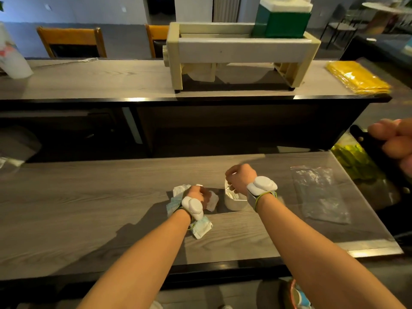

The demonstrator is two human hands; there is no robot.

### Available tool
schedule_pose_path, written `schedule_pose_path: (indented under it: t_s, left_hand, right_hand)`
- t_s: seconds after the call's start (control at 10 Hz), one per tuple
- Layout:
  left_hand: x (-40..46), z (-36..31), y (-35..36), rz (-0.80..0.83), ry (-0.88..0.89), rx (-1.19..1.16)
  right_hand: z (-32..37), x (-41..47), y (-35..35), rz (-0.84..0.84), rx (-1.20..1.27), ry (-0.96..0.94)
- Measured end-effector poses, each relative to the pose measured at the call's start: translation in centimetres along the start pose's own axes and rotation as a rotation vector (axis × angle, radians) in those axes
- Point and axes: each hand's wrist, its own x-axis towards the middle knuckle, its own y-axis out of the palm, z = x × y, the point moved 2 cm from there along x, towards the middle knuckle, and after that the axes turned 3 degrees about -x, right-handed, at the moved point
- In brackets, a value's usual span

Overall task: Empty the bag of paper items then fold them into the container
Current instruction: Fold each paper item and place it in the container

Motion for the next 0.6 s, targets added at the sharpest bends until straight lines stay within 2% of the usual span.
schedule_pose_path:
  t_s: [0.1, 0.2, 0.3, 0.4, 0.5, 0.6]
  left_hand:
    - [0.3, 2.5, -1.9, -0.080, -0.056, 0.048]
    - [-2.4, 3.4, -3.9, -0.101, -0.085, 0.015]
    - [-3.2, 5.7, -5.2, -0.078, -0.095, 0.065]
    - [-3.9, 6.8, -5.6, -0.077, -0.166, 0.021]
    - [-4.5, 7.8, -6.2, -0.004, -0.236, -0.108]
    - [-4.6, 8.4, -6.3, 0.005, -0.188, -0.155]
  right_hand:
    - [1.7, -1.8, 1.9, 0.068, -0.025, -0.070]
    - [2.4, -3.6, 5.6, 0.173, -0.199, -0.149]
    - [0.2, -3.8, 10.5, 0.238, -0.432, -0.137]
    - [-2.2, -3.8, 13.5, 0.285, -0.560, -0.034]
    - [-4.1, -3.8, 15.3, 0.301, -0.592, 0.053]
    - [-4.0, -3.8, 15.1, 0.326, -0.587, -0.023]
